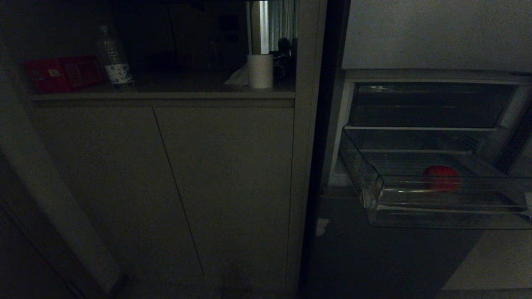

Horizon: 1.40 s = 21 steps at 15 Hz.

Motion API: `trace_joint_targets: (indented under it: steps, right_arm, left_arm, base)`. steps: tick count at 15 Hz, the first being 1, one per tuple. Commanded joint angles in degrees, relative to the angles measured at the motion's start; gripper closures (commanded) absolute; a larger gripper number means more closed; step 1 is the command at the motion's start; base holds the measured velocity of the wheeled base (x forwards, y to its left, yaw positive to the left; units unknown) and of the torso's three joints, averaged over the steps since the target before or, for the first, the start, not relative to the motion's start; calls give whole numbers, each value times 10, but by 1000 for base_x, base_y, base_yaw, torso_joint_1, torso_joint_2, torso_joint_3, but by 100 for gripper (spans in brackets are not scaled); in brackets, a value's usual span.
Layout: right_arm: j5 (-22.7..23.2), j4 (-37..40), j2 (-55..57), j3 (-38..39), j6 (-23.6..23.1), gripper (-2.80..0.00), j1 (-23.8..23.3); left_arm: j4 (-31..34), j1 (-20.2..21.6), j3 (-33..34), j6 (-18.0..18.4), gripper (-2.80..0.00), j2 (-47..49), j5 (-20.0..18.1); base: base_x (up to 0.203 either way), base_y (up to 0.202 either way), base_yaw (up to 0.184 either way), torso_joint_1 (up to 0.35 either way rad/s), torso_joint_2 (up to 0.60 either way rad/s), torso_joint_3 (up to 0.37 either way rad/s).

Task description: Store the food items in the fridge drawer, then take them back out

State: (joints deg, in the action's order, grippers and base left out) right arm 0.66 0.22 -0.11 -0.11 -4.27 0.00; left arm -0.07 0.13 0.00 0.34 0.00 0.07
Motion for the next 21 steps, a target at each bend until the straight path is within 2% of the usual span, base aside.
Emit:
trace_joint_targets:
  steps: [1,7,21]
  right_arm:
    - [0,0,0,0,-3,0,0]
    - [0,0,0,0,-6,0,0]
    - [-1,0,0,0,2,0,0]
  left_arm:
    - [0,0,0,0,0,0,0]
    - [0,0,0,0,0,0,0]
    - [0,0,0,0,0,0,0]
  base:
    - [0,0,0,0,0,0]
    - [1,1,-27,0,0,0]
    - [-1,7,-177,3,3,3]
